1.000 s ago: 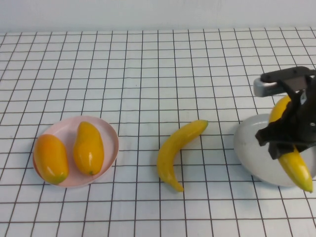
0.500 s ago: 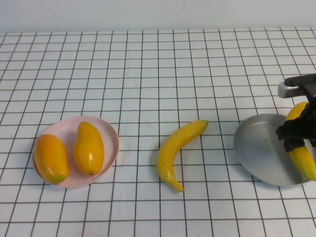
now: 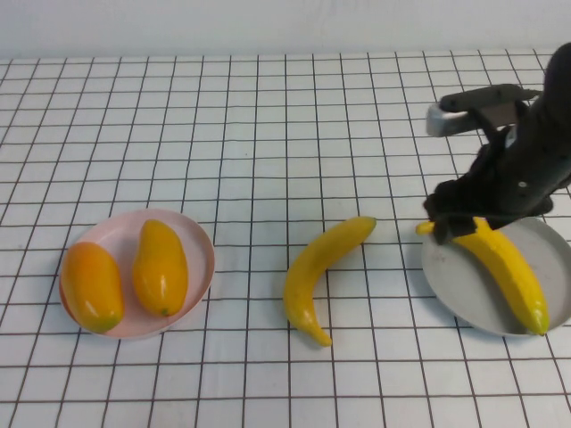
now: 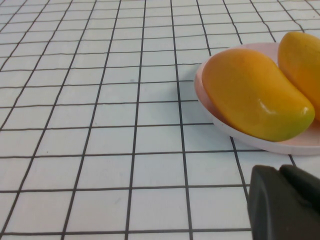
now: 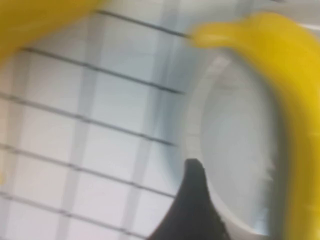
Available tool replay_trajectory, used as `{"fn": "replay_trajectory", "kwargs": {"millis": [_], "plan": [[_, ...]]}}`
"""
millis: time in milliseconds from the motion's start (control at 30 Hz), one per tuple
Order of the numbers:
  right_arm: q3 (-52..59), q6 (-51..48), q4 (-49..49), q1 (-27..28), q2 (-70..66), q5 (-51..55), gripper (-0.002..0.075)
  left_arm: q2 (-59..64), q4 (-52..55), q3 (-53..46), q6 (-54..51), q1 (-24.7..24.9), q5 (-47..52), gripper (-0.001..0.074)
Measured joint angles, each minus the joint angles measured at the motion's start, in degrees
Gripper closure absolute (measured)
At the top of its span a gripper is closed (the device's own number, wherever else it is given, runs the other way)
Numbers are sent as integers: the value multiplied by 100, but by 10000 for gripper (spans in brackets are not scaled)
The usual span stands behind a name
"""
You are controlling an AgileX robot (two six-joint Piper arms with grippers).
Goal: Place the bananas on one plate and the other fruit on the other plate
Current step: Put another type of fruit in the right plate
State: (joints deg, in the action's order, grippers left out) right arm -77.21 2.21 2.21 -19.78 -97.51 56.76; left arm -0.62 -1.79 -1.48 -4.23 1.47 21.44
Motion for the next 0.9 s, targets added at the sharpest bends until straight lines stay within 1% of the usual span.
{"fn": "replay_trajectory", "kwargs": {"millis": [167, 367, 533, 633, 800, 900], "plan": [[-274, 394, 371, -906, -85, -116, 231, 0, 0, 0, 0, 0, 0, 738], [-561, 633, 796, -1628, -736, -341, 231, 0, 0, 0, 0, 0, 0, 738], [-979, 655, 839, -2156, -1476, -369, 231, 0, 0, 0, 0, 0, 0, 738], [-1284, 679, 814, -2317, -1841, -321, 231, 0, 0, 0, 0, 0, 0, 738], [-1825, 986, 666, -2329, -2162, -102, 232, 0, 0, 0, 0, 0, 0, 738], [-1939, 1150, 473, -2329, -2355, -27, 242, 0, 0, 0, 0, 0, 0, 738]]}}
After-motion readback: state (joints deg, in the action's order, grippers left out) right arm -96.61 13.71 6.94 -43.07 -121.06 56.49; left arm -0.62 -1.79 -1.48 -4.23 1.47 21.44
